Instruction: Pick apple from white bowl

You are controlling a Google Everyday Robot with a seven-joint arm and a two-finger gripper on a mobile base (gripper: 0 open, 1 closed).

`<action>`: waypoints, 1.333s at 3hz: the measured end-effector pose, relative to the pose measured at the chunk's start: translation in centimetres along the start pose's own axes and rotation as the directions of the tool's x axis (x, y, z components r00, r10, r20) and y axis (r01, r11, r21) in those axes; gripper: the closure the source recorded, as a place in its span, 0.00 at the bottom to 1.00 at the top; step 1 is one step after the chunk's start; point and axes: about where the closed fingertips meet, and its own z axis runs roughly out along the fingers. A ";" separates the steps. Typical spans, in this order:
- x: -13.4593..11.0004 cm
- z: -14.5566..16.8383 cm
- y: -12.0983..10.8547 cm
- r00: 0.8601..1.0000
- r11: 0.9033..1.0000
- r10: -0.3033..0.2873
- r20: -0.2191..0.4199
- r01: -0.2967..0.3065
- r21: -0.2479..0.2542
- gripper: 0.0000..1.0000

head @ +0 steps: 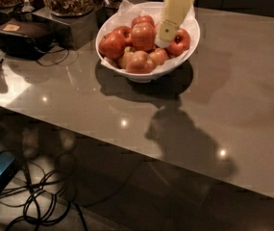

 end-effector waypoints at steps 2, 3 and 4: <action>-2.6 3.3 -3.6 0.988 0.987 0.154 0.013 -0.153 -0.051 0.00; -3.4 4.3 -4.7 0.980 0.979 0.197 0.022 -0.195 -0.066 0.07; -3.5 5.2 -5.4 0.974 0.972 0.227 0.019 -0.225 -0.073 0.17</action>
Offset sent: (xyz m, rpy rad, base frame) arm 0.0632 0.0121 -0.0138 0.0865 0.1787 -0.1913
